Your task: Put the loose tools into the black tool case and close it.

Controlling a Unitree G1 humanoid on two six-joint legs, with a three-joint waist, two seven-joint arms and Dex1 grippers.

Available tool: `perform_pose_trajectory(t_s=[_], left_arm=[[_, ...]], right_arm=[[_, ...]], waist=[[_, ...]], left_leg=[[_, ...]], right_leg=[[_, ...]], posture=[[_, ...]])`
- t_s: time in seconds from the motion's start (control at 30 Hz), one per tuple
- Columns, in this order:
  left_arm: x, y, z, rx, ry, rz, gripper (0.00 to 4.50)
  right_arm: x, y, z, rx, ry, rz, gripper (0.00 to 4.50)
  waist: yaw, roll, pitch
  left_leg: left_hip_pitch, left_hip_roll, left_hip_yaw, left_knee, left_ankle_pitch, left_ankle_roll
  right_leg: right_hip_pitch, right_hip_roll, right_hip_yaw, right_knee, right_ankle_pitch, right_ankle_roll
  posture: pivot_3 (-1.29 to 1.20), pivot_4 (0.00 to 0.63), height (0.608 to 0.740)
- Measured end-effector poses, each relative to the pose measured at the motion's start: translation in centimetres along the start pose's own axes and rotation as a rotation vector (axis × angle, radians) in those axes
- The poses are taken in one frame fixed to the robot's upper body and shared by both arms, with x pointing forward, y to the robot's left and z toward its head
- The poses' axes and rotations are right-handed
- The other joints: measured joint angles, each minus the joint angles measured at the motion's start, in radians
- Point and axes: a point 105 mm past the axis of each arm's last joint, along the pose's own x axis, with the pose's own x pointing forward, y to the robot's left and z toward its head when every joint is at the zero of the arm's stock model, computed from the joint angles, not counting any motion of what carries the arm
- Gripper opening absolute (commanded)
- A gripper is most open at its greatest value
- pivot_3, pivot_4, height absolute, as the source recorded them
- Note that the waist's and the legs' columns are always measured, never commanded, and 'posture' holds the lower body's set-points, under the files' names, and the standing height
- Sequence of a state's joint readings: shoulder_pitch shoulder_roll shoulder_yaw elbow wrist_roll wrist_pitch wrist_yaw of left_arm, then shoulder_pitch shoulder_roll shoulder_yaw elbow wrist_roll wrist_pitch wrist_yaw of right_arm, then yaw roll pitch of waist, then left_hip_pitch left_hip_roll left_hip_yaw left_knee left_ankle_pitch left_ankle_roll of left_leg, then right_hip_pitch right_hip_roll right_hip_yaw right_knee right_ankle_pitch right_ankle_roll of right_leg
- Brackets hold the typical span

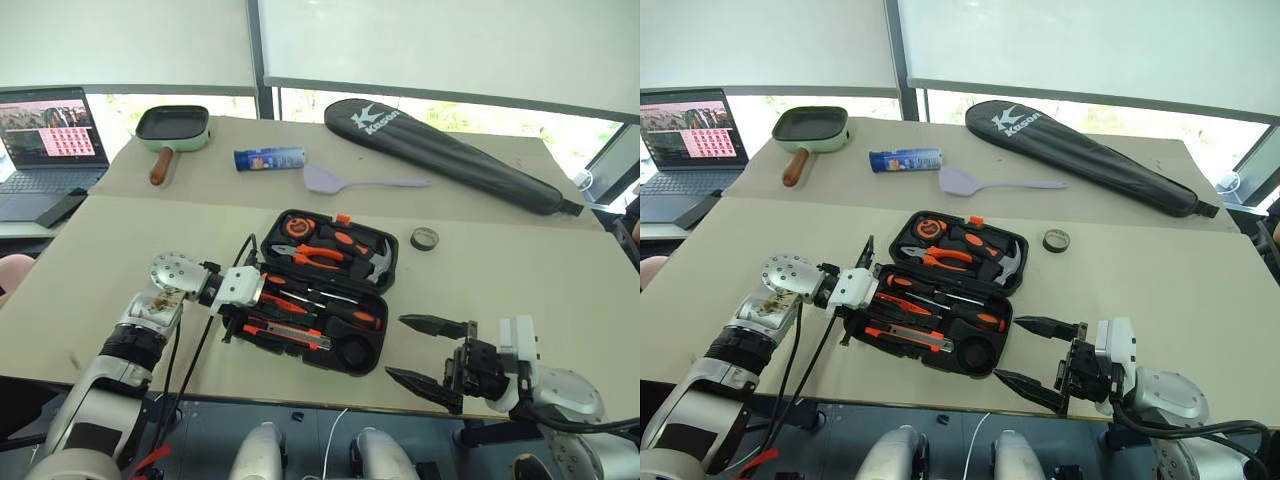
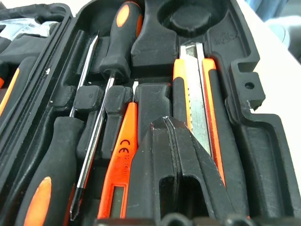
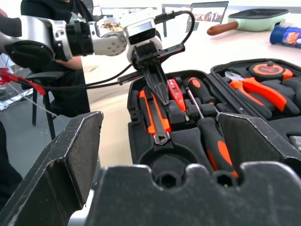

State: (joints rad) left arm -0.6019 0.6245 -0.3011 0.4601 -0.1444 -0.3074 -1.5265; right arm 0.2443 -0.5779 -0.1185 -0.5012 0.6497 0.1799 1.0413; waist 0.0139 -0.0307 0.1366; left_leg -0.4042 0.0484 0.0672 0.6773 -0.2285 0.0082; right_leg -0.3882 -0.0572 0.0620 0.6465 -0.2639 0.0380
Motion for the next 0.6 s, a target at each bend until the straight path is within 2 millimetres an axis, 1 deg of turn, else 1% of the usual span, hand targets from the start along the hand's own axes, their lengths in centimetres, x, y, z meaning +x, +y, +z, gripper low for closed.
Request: perform_pose_trajectory(t_s=[0.13,0.23,0.33,0.37,0.4,0.47,0.5,0.57,0.6], left_arm=[[0.3,-0.1,-0.2,0.013,0.014,0.025,0.02],[0.3,-0.2,-0.2,0.012,0.004,0.043,0.02],[-0.1,-0.4,-0.2,-0.024,-0.049,0.076,0.02],[-0.3,-0.5,-0.1,-0.065,-0.094,0.100,0.41],[-0.4,-0.6,0.1,-0.118,-0.151,0.125,0.59],[-0.9,-0.4,0.6,-0.192,-0.229,0.180,1.25],[-1.5,0.0,0.9,-0.216,-0.259,0.220,1.59],[-3.6,0.8,1.8,-0.253,-0.304,0.312,2.31],[-5.2,1.0,2.4,-0.277,-0.339,0.385,2.67]], right_arm=[[0.1,0.0,0.0,-0.001,-0.006,-0.002,4.50],[0.2,-0.1,0.0,0.001,-0.010,-0.009,4.50],[0.0,-0.4,0.1,-0.006,-0.011,-0.028,4.50],[-0.3,-0.7,0.2,-0.016,-0.011,-0.048,4.50],[-0.8,-1.2,0.3,-0.029,-0.012,-0.079,4.50],[-1.7,-2.1,0.6,-0.045,-0.016,-0.147,4.50],[-2.3,-2.5,0.7,-0.052,-0.017,-0.186,4.50],[-3.6,-3.2,0.8,-0.069,-0.013,-0.254,4.50],[-4.7,-3.6,0.7,-0.078,-0.014,-0.311,4.50]], waist=[[0.000,0.007,-0.007],[-0.001,0.008,-0.007],[-0.003,0.007,-0.007],[-0.004,0.007,-0.007],[-0.005,0.006,-0.006],[-0.005,0.002,-0.002],[-0.005,0.001,-0.001],[-0.005,0.001,-0.001],[-0.006,0.001,-0.001]], left_leg=[[0.002,0.000,0.000,0.000,0.000,0.000],[0.003,0.000,0.000,0.000,0.000,0.000],[0.001,0.000,0.001,0.000,0.000,0.000],[-0.001,0.000,0.000,0.000,0.000,0.000],[-0.002,0.000,0.000,0.000,0.000,0.000],[-0.004,0.001,0.000,0.000,0.000,0.000],[-0.006,0.001,-0.001,0.000,0.000,0.000],[-0.006,0.001,-0.002,0.000,0.000,0.000],[-0.005,0.001,-0.002,-0.001,0.000,0.000]], right_leg=[[0.002,0.000,0.000,0.000,0.000,0.000],[0.001,0.000,0.001,0.000,0.000,0.000],[0.000,0.000,0.001,0.000,0.000,0.000],[-0.002,0.000,0.001,0.000,0.000,0.000],[-0.003,0.000,0.001,0.000,0.000,0.000],[-0.005,0.001,0.001,0.001,0.000,0.000],[-0.006,0.001,0.000,0.001,0.000,0.000],[-0.006,0.001,0.000,0.001,0.000,0.000],[-0.006,0.001,0.000,0.001,0.000,0.000]], posture=[[0.00,0.150,0.740],[0.00,0.150,0.740],[0.00,0.150,0.740],[0.00,0.150,0.740],[0.00,0.150,0.740],[0.00,0.150,0.740],[0.00,0.150,0.740],[0.00,0.150,0.740],[0.00,0.150,0.740]])
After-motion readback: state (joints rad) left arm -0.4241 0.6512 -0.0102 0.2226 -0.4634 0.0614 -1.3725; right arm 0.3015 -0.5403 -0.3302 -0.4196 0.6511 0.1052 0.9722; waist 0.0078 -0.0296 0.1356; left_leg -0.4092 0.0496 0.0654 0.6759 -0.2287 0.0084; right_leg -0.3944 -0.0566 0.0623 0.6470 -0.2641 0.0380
